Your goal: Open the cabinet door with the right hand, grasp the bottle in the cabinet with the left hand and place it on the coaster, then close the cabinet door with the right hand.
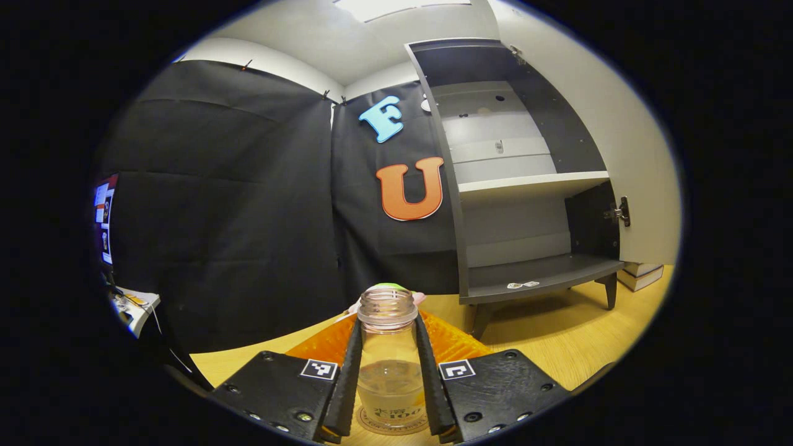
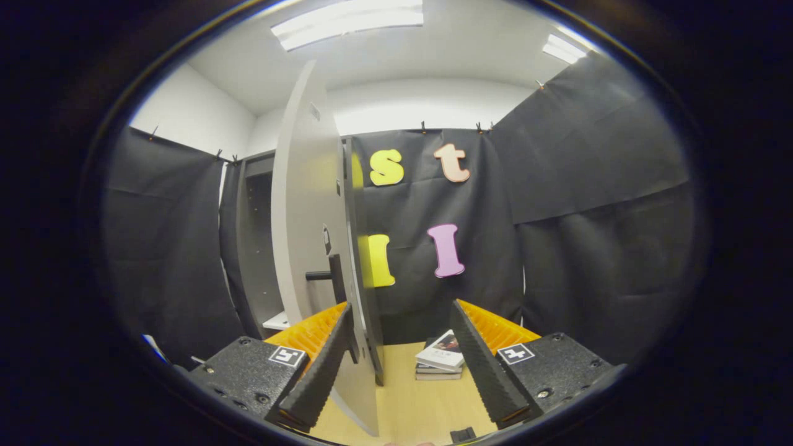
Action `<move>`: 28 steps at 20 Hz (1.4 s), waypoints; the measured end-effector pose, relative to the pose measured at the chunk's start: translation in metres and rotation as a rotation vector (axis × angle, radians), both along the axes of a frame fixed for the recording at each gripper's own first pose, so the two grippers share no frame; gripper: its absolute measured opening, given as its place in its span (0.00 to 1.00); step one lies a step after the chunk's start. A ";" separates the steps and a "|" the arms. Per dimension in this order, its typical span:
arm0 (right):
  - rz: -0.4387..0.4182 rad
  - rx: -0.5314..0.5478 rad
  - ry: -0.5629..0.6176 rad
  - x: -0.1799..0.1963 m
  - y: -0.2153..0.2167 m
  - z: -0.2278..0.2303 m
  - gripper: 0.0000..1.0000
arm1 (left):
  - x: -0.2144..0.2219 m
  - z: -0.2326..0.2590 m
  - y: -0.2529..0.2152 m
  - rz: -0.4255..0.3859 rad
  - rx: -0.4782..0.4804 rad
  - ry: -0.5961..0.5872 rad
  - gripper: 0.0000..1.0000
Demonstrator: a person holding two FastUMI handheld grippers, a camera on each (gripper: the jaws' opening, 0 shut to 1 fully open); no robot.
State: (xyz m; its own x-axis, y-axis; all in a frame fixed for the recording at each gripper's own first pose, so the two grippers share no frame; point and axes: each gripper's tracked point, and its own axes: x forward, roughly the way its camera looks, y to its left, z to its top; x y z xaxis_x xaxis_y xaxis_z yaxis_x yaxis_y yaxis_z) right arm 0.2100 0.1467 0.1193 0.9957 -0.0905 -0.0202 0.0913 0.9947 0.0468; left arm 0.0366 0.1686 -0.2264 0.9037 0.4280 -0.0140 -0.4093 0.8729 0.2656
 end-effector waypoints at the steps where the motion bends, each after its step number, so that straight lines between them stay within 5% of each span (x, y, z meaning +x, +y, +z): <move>1: -0.004 0.001 0.002 -0.001 -0.001 -0.001 0.97 | 0.001 0.000 0.002 0.002 -0.011 0.002 0.45; 6: -0.016 0.015 0.007 -0.004 -0.007 -0.005 0.98 | 0.000 -0.001 0.006 -0.006 -0.024 0.015 0.48; 7: -0.016 0.017 0.005 -0.004 -0.008 -0.004 0.97 | 0.000 -0.001 0.003 -0.021 -0.030 0.015 0.58; 8: -0.017 0.017 0.006 -0.004 -0.008 -0.005 0.97 | 0.001 -0.001 0.001 -0.033 -0.035 0.013 0.46; 9: -0.018 0.017 0.008 -0.004 -0.009 -0.007 0.97 | 0.001 0.000 0.001 -0.036 -0.034 0.013 0.52; 10: -0.017 0.018 0.009 -0.003 -0.010 -0.007 0.97 | 0.001 -0.001 0.000 -0.041 -0.035 0.019 0.76; 14: -0.008 0.021 0.017 -0.002 -0.009 -0.013 0.97 | -0.006 0.005 0.000 -0.038 -0.047 0.020 0.94; 28: 0.008 0.044 -0.001 0.010 -0.022 -0.036 0.98 | -0.012 0.121 -0.022 -0.089 -0.124 -0.030 0.96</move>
State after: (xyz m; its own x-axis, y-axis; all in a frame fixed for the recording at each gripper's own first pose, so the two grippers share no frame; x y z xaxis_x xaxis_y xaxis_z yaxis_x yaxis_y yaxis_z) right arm 0.2201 0.1243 0.0838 0.9964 -0.0814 -0.0231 0.0832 0.9924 0.0907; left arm 0.0251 0.1467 -0.1050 0.9386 0.3432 -0.0344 -0.3353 0.9313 0.1424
